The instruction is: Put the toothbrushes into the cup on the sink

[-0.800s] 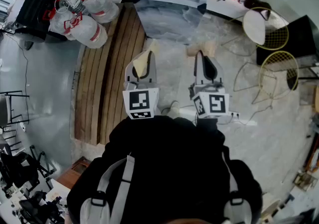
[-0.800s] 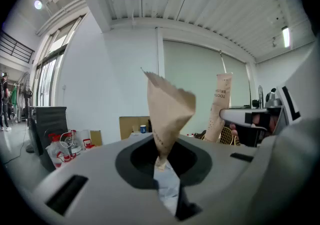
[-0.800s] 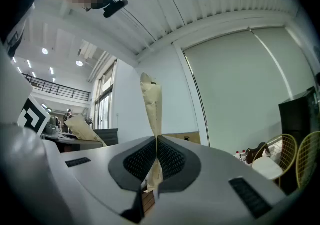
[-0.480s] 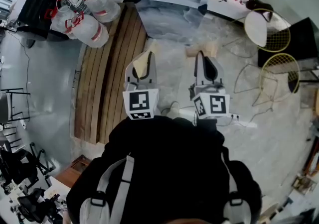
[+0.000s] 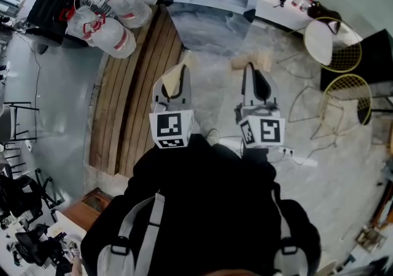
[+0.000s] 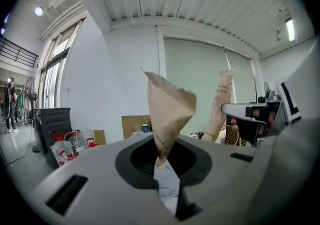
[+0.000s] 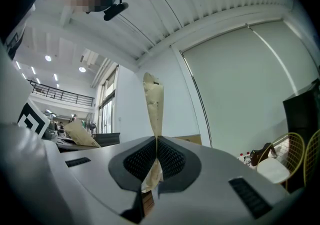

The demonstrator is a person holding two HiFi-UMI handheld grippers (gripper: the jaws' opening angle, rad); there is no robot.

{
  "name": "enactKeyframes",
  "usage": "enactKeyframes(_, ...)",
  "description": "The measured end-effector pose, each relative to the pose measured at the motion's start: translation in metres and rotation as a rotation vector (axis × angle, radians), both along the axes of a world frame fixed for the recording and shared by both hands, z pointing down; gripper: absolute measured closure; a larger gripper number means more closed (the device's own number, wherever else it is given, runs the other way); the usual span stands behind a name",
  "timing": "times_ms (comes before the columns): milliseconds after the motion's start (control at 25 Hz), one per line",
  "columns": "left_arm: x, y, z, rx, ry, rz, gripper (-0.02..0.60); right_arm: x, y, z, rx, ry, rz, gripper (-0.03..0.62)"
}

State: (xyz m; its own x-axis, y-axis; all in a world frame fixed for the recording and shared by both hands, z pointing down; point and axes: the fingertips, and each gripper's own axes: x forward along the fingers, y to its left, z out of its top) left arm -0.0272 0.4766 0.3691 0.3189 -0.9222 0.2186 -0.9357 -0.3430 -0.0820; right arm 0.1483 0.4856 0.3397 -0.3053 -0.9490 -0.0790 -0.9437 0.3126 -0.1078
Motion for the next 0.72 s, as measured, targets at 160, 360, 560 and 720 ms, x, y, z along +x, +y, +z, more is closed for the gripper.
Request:
enactKeyframes(160,0.003,-0.012,0.006,-0.001,-0.007,-0.009,0.549,0.003,-0.015,0.005,0.004,0.003,-0.012,0.589)
enactKeyframes(360,-0.008,-0.044,0.018,-0.006,0.012,-0.02,0.549,-0.011,-0.048,0.009,0.018,0.021,-0.022,0.589)
enactKeyframes(560,-0.012,-0.094,0.023,-0.002,0.029,-0.012,0.549,-0.02,-0.095,0.012,0.014,0.042,-0.026,0.589)
enactKeyframes(720,-0.019,-0.145,0.022,0.002,0.042,-0.004,0.549,-0.03,-0.145,0.014,0.016,0.047,-0.024,0.588)
